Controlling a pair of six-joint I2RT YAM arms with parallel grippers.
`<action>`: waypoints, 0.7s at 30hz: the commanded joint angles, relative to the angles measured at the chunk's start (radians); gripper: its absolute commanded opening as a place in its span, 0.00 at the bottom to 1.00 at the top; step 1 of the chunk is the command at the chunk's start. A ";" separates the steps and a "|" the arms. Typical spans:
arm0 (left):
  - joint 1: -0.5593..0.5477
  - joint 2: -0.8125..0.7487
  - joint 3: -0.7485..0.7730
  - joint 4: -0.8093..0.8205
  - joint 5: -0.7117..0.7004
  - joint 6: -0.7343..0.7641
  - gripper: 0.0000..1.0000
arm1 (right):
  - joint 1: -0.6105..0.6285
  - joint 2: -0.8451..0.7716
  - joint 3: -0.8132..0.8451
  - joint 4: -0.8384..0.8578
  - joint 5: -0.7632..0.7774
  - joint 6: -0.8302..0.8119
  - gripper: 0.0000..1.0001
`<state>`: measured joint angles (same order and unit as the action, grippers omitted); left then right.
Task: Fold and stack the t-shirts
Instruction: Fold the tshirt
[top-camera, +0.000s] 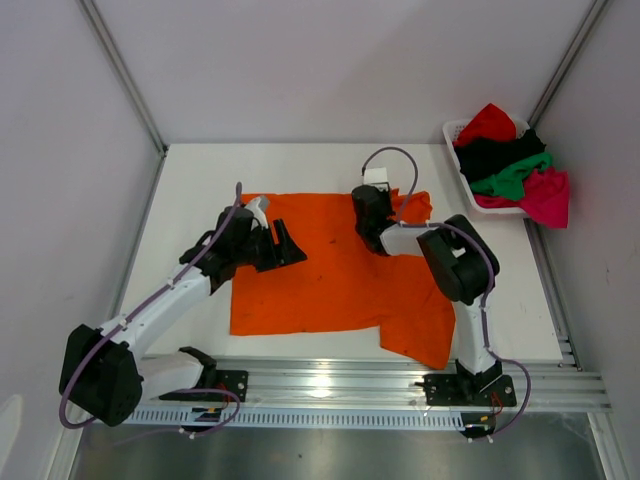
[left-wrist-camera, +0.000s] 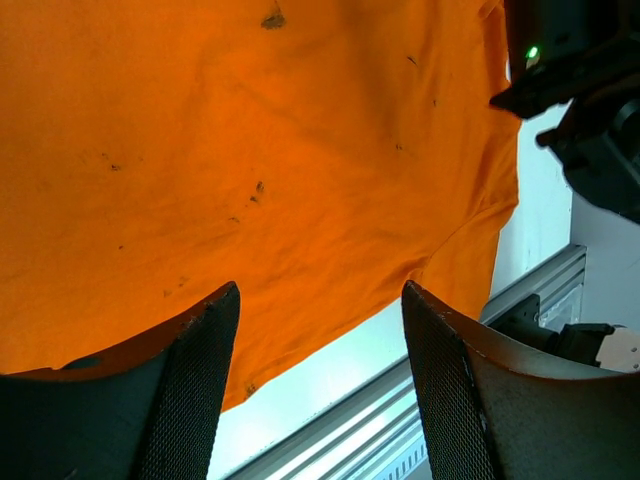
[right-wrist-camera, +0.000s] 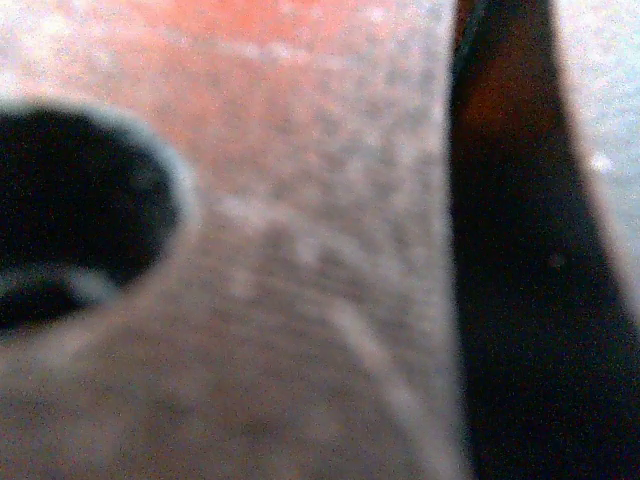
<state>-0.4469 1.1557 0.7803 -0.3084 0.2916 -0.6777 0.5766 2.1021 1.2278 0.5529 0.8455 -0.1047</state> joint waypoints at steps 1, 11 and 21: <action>-0.007 -0.001 0.013 0.019 -0.014 0.000 0.69 | 0.032 -0.059 -0.043 0.062 0.061 0.020 0.00; 0.022 0.215 0.443 -0.478 -0.517 0.041 0.69 | 0.065 -0.063 -0.074 0.055 0.086 0.040 0.00; 0.145 0.545 0.831 -0.561 -0.437 -0.082 0.65 | 0.069 -0.140 -0.188 0.084 0.098 0.045 0.00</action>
<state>-0.3264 1.6211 1.4643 -0.7826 -0.1444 -0.7204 0.6399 2.0357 1.0725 0.5716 0.9104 -0.0788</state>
